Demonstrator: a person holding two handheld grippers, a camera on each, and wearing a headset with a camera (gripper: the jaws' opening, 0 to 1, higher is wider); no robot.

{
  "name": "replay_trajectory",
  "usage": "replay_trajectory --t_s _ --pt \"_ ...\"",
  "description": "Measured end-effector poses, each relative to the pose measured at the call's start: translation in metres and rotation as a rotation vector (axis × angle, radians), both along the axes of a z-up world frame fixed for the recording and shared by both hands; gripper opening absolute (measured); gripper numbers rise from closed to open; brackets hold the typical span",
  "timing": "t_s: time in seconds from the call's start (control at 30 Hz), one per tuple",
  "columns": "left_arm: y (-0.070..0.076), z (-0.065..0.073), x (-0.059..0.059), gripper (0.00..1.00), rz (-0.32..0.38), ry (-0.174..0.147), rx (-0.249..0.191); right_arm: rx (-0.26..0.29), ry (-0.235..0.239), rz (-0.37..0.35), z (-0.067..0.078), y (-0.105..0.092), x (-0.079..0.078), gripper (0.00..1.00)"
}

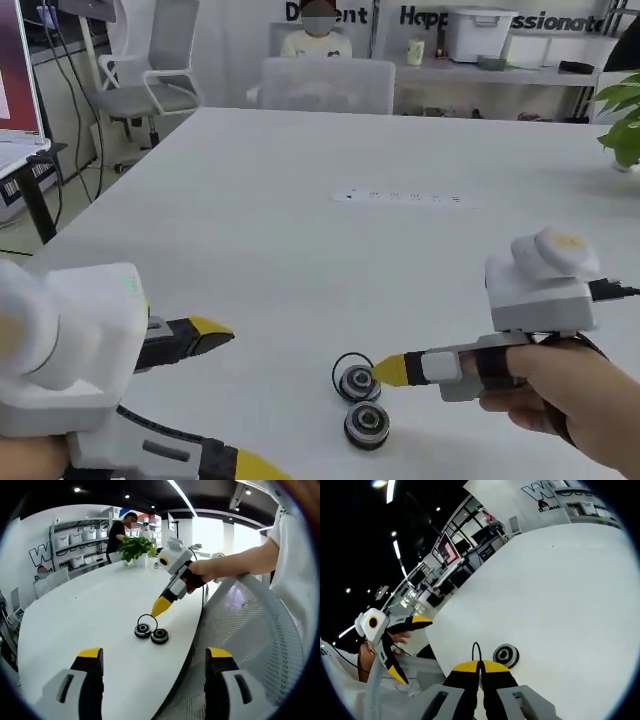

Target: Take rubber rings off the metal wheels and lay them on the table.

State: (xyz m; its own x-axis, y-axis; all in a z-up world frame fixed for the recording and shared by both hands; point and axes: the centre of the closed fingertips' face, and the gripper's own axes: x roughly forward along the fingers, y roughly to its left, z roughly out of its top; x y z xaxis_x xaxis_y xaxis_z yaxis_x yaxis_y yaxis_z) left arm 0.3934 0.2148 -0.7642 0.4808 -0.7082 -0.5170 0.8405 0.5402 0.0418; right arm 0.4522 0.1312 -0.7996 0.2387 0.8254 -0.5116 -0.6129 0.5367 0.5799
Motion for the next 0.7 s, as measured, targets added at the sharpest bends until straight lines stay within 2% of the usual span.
replay_trajectory --t_s 0.13,0.3,0.37,0.43,0.53,0.7 --pt "-0.002 0.0 0.0 0.81 0.017 0.009 -0.034 0.002 -0.001 0.003 0.001 0.001 -0.002 0.0" --pt "0.004 -0.002 0.005 0.81 0.058 -0.001 -0.026 0.004 -0.001 0.015 0.001 0.005 -0.006 0.0" --pt "0.003 -0.004 0.003 0.81 0.051 0.007 -0.032 -0.001 0.0 0.027 0.0 0.007 -0.009 0.0" --pt "0.003 -0.007 0.002 0.81 0.045 0.018 -0.022 -0.011 0.001 0.041 -0.003 0.009 -0.012 0.0" --pt "0.003 -0.008 0.002 0.82 0.035 0.0 0.007 -0.024 0.005 0.062 -0.007 0.01 -0.014 0.0" --pt "0.004 -0.009 0.001 0.82 0.033 0.002 0.018 -0.043 -0.008 0.11 -0.014 0.017 -0.021 0.0"
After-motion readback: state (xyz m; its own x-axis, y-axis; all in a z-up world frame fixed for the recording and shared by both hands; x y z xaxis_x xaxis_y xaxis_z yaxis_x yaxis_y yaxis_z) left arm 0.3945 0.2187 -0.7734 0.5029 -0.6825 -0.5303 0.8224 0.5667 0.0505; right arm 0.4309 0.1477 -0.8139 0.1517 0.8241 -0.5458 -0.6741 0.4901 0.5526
